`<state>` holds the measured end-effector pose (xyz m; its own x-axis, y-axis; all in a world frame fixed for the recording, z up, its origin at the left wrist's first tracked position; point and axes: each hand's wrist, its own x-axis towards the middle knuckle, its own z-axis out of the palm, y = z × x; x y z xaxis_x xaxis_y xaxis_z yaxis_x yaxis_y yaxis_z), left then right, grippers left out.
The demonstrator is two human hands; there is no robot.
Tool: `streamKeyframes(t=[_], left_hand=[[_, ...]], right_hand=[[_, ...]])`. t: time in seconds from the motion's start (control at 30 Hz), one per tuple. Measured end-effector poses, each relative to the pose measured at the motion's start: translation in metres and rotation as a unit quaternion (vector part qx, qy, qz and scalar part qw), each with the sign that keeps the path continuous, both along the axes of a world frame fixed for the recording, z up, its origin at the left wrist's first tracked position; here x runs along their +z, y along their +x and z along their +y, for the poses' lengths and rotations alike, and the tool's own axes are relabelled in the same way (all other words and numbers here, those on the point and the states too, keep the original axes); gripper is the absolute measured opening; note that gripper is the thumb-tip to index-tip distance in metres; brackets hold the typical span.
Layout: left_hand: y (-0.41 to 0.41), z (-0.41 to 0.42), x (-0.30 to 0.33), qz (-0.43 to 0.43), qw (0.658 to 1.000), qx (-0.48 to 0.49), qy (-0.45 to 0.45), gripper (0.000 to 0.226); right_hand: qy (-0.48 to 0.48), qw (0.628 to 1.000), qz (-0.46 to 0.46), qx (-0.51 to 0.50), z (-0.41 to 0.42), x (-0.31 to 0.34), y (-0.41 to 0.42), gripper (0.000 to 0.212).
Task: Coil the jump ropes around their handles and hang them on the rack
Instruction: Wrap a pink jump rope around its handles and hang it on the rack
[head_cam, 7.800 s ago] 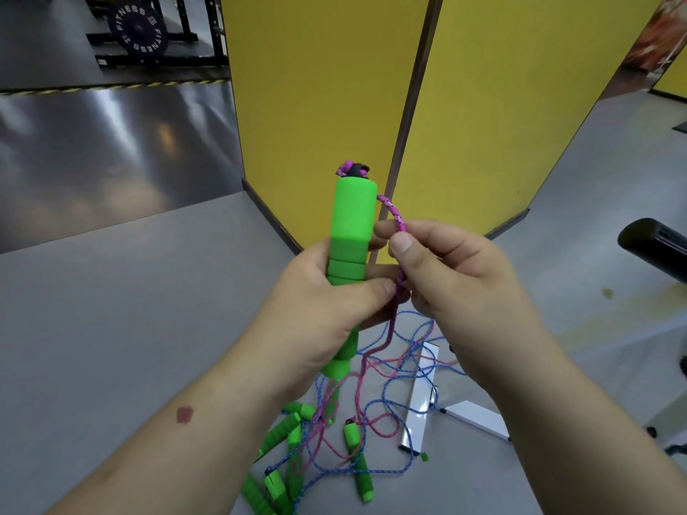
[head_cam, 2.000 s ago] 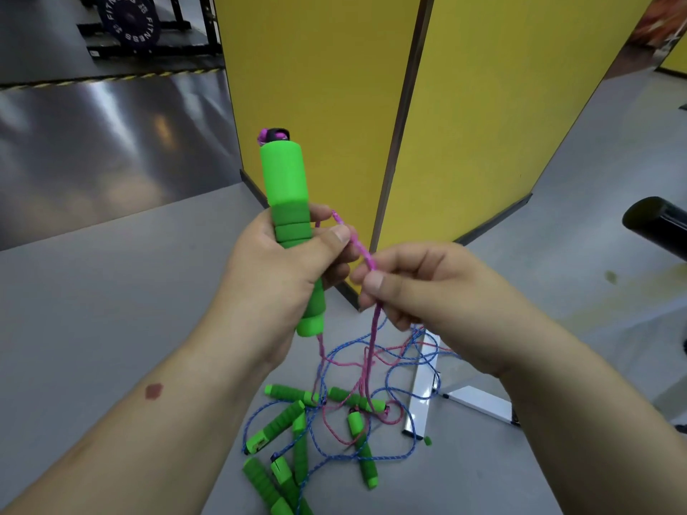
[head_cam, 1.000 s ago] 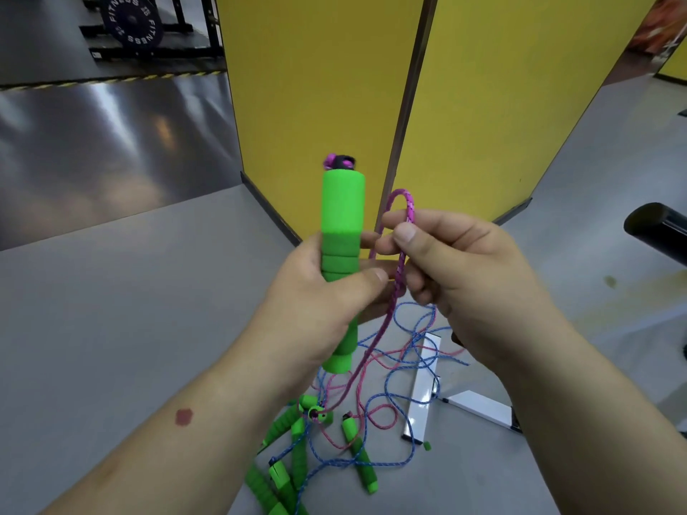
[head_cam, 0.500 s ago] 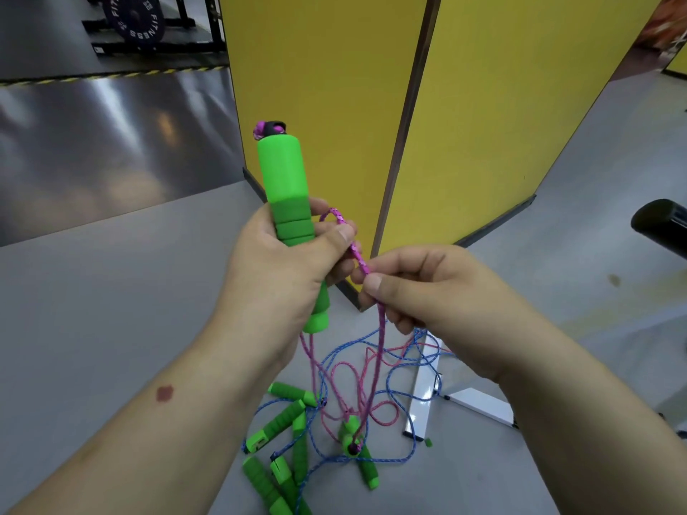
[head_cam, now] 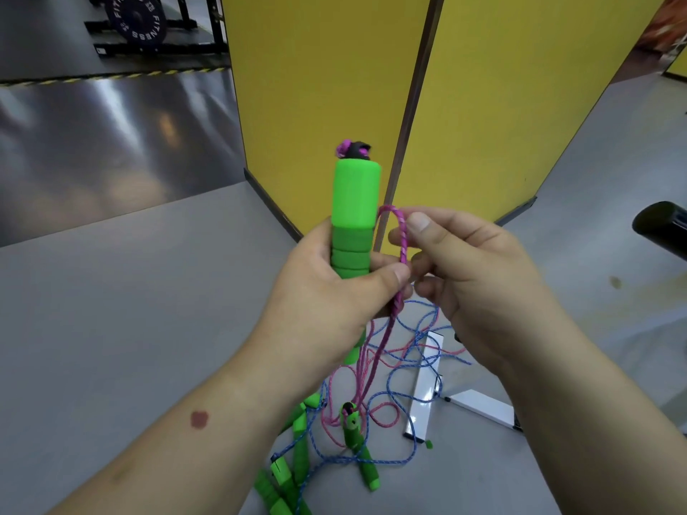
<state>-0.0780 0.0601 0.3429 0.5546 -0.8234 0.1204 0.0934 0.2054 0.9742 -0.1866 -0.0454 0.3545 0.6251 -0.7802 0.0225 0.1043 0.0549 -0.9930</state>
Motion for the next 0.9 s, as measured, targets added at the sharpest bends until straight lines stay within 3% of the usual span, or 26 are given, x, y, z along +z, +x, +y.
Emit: streamKeyframes(t=[0.13,0.23,0.3,0.43,0.57,0.73,0.9], left_hand=[[0.013,-0.001,0.002,0.054,0.996,0.060,-0.023,0.043],[0.020,0.000,0.004,0.083,0.992,0.088,-0.034,0.040],[0.021,0.000,0.004,0.096,0.991,0.090,-0.040,0.035],[0.014,0.002,0.000,0.116,0.993,0.018,-0.025,0.034],[0.000,0.002,-0.005,0.061,0.997,-0.051,0.009,0.041],[-0.002,0.000,-0.005,0.034,0.999,-0.024,0.001,0.040],[0.013,0.000,0.005,0.096,0.993,0.055,-0.046,0.041]], right_hand=[[0.040,0.984,0.096,0.146,0.003,0.000,-0.002,0.037],[-0.002,0.959,0.180,0.220,0.007,0.001,-0.005,0.017],[-0.022,0.966,0.170,0.192,0.008,0.001,-0.004,0.011],[-0.008,0.992,0.043,0.115,0.007,0.007,0.000,0.017],[-0.003,0.999,-0.012,0.034,0.005,0.012,0.001,0.014],[-0.003,1.000,0.019,0.005,0.002,0.005,0.000,0.017],[0.003,0.976,0.142,0.164,0.006,0.003,-0.004,0.025]])
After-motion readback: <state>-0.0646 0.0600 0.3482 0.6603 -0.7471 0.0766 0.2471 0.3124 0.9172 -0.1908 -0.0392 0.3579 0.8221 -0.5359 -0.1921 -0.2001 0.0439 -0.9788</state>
